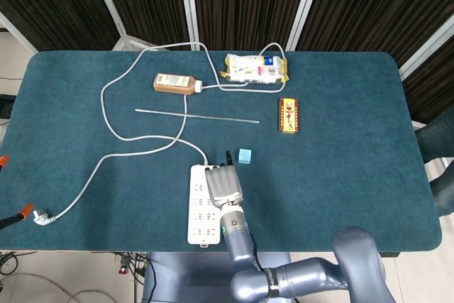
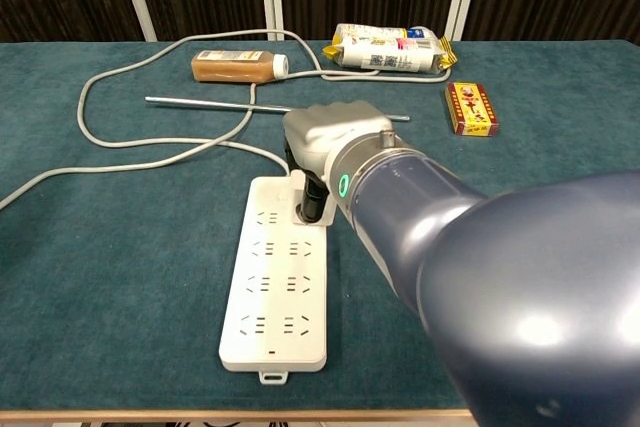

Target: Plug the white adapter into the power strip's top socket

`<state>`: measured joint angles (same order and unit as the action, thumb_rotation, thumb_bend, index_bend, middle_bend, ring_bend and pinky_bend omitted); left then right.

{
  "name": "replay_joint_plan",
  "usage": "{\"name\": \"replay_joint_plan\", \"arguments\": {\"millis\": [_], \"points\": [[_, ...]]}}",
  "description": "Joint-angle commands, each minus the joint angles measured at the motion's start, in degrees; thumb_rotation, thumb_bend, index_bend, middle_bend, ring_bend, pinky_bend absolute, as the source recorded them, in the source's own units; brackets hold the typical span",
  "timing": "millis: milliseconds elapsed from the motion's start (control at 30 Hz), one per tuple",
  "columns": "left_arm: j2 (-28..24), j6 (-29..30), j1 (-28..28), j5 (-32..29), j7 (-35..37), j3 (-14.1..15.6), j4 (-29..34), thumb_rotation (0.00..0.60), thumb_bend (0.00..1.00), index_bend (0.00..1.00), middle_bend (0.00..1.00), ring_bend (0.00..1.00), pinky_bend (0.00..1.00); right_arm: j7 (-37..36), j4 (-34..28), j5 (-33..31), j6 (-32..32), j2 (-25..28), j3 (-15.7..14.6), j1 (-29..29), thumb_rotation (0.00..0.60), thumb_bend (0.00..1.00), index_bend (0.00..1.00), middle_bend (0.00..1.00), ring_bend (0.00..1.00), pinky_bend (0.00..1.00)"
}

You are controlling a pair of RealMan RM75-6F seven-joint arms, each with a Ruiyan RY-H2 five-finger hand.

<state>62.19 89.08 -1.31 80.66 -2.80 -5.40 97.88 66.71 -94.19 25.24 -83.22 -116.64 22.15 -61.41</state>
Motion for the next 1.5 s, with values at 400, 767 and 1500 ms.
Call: {"name": "replay_joint_plan", "arguments": {"millis": [400,767,1500], "points": [[-0.08,0.1,0.07,-0.14,0.13,-0.08,0.04,0.6,0.12,0.11,0.0,0.0,0.0,1.2,1.05,1.3,-0.75,-1.42,-0.67,-0.23,0.6,0.56,0.66,0.55,0.39,0.05],[-0.03,-0.16,-0.04,-0.31,-0.11,-0.09,0.08,0.6,0.12,0.11,0.0,0.0,0.0,2.67,2.25,4.83,-1.69,-2.26,-2.55,-0.46,0.6,0.56,0.67,0.56,0.39,0.05],[-0.02,-0.27,-0.1,-0.42,-0.3,-0.1,0.07,0.6,0.12,0.11,0.0,0.0,0.0,5.76,3.56,5.01,-0.51,-3.7,-2.91,0.2,0.6,0.56,0.69,0.56,0.39,0.05]]}}
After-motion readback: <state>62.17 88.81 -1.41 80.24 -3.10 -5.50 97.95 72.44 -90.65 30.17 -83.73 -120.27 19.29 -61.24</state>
